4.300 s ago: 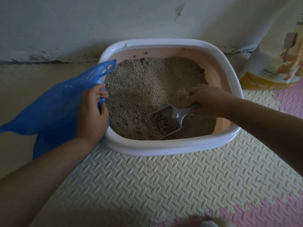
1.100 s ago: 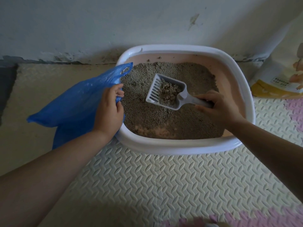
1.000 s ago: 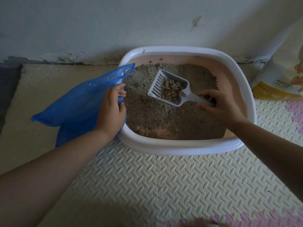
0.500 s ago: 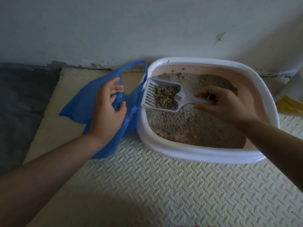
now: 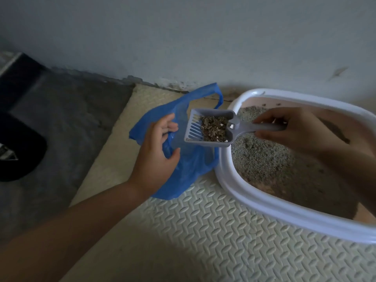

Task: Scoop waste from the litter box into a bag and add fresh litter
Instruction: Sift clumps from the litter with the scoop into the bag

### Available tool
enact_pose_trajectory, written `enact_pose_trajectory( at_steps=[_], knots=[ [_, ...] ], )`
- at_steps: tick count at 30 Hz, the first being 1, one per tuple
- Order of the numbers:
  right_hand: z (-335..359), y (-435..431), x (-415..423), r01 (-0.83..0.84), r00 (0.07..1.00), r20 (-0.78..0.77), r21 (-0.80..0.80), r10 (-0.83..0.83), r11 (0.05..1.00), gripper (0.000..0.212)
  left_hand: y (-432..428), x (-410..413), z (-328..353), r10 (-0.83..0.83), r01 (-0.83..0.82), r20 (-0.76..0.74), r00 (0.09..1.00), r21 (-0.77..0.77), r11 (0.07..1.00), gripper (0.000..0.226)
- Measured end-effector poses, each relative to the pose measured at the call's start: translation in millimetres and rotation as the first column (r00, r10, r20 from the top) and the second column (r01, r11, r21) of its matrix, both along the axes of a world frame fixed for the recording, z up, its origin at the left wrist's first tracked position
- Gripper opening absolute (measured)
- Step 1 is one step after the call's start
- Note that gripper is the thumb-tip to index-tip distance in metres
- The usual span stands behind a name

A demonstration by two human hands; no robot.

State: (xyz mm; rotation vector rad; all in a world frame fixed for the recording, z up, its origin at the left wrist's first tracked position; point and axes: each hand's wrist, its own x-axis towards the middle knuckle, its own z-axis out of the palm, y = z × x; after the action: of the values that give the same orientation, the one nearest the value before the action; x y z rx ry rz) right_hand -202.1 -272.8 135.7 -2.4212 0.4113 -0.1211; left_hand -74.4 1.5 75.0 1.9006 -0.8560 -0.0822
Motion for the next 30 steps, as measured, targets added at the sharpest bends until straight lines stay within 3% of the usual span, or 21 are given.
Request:
enact_pose_trajectory(
  at_steps=[7,14,23,30],
  knots=[
    [13,32,40,-0.186,0.980,-0.123,-0.245,0.160,0.952,0.018,24,-1,-7,0.023,-0.023,-0.004,1.000,0.034,0.999,0.074],
    [9,59,68,-0.319,0.938,-0.218,-0.242,0.269,0.916,0.028,40,1,-16,0.072,-0.070,-0.046,0.996,0.051,0.996,0.074],
    [17,65,85,-0.241,0.967,-0.146,-0.237,0.211,0.941,0.018,45,0,-17,0.141,-0.133,-0.165,0.976,0.058,0.989,0.074],
    [12,71,81,-0.192,0.979,-0.097,-0.181,0.177,0.964,0.020,41,0,-14,0.132,-0.128,-0.163,0.978,0.035,0.991,0.073]
  ],
)
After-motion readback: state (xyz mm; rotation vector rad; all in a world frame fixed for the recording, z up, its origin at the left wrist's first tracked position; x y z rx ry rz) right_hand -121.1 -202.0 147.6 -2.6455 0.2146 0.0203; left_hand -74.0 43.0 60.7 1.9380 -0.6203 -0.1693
